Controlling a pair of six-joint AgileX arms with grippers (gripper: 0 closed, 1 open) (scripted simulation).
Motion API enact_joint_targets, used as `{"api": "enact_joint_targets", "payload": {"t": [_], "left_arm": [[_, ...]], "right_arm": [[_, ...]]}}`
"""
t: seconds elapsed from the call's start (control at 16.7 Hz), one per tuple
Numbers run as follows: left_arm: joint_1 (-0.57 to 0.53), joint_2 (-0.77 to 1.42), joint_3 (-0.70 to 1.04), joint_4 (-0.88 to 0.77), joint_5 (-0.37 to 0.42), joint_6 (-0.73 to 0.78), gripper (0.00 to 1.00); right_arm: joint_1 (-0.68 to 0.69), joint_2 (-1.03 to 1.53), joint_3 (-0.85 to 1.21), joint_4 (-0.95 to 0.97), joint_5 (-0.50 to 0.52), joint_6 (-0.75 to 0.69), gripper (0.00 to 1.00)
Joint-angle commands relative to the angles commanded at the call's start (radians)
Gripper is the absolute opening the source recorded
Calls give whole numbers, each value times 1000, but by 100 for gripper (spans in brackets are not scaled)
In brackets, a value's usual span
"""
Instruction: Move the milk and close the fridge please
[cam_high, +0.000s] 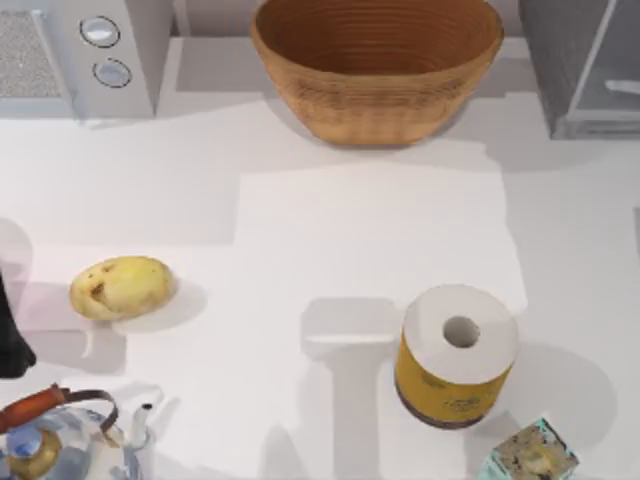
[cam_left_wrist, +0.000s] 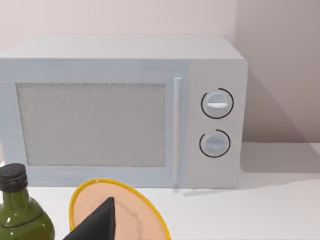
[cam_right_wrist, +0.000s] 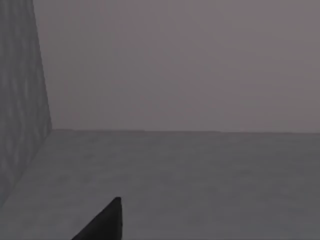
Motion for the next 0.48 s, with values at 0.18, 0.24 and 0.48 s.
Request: {"api": "enact_joint_targets", "payload": {"t": [0.18, 0.24, 0.48], "left_arm": [[0, 0, 0, 0, 0, 0, 100], [0, 0, 0, 0, 0, 0, 100], [0, 0, 0, 0, 0, 0, 100]], "right_arm": [[-2, -31, -19, -15, 8, 0, 100], [-3, -62, -38, -30, 15, 0, 100], [1, -293, -170, -132, 54, -3, 100]]}}
